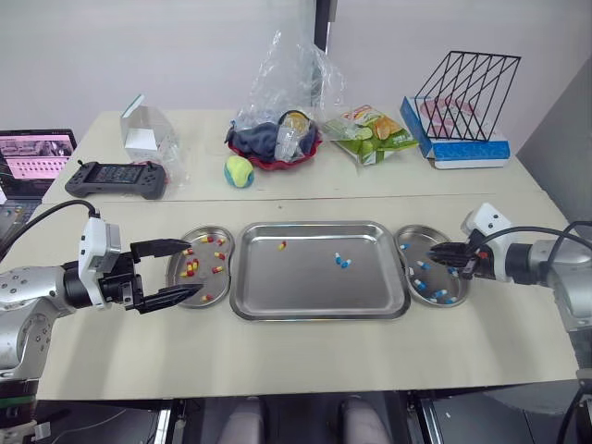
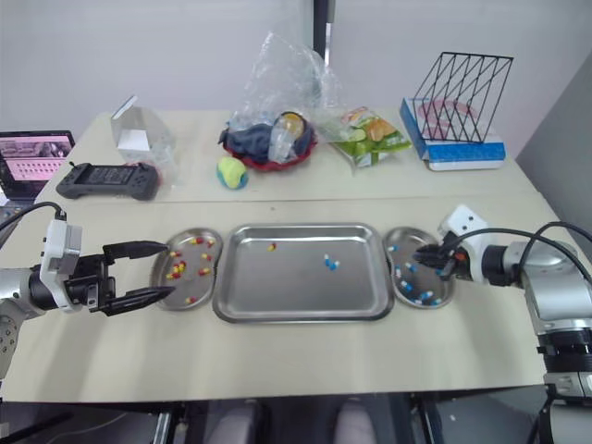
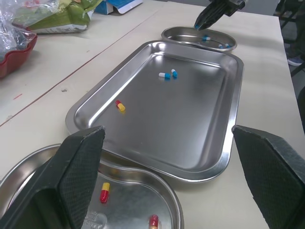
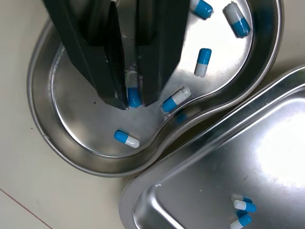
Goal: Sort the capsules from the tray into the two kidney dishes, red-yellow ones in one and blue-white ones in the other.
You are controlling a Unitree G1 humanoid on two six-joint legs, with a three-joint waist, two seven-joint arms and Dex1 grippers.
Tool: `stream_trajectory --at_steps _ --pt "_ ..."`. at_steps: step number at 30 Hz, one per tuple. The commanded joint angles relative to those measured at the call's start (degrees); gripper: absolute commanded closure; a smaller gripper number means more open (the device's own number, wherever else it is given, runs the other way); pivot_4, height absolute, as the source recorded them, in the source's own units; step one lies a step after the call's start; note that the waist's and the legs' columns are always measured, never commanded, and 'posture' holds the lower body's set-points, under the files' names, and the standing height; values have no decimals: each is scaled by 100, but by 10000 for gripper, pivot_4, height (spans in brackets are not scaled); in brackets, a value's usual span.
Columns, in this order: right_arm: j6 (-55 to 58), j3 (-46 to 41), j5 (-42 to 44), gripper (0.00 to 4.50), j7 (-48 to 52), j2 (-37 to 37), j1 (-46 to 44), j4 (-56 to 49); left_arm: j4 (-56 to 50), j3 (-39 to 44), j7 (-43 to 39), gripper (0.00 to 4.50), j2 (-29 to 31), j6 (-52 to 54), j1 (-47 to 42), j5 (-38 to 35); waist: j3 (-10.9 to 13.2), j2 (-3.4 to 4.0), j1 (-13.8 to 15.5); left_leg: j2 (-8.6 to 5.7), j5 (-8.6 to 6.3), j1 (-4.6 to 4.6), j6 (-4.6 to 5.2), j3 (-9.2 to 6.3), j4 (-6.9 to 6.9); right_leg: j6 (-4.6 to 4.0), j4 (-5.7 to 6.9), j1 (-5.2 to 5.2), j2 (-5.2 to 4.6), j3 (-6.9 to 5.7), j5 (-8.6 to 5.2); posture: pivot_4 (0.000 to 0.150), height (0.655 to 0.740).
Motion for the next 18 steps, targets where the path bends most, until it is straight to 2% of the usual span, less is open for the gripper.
stream_trajectory --at_steps 1,4,8,14,18 --pt "75 -142 94 24457 -2 -80 -32 -106 -36 91 -47 0 61 -107 -28 -6 0 0 11 0 0 0 0 0 0 0 -1 0 0 0 0 1500 7346" --pt "119 -243 149 13251 29 -177 -48 -139 -11 95 -50 0 63 -109 -33 -3 0 0 8 0 0 0 0 0 0 0 -1 1 0 0 0 1500 7346" --pt "212 -551 407 458 67 -236 15 -213 32 104 -69 0 61 -129 -32 -1 0 0 10 0 0 0 0 0 0 0 -1 1 0 0 0 1500 7346" --pt "84 -1120 778 458 75 -239 287 -348 139 92 -82 0 47 -208 -21 25 0 0 11 0 0 1 0 0 0 0 0 2 0 0 0 1500 7346" --pt "-229 -2133 1194 458 -76 -160 581 5 428 340 57 0 9 -297 24 16 0 1 22 -1 0 1 0 0 0 0 -1 3 0 0 0 1500 7346"
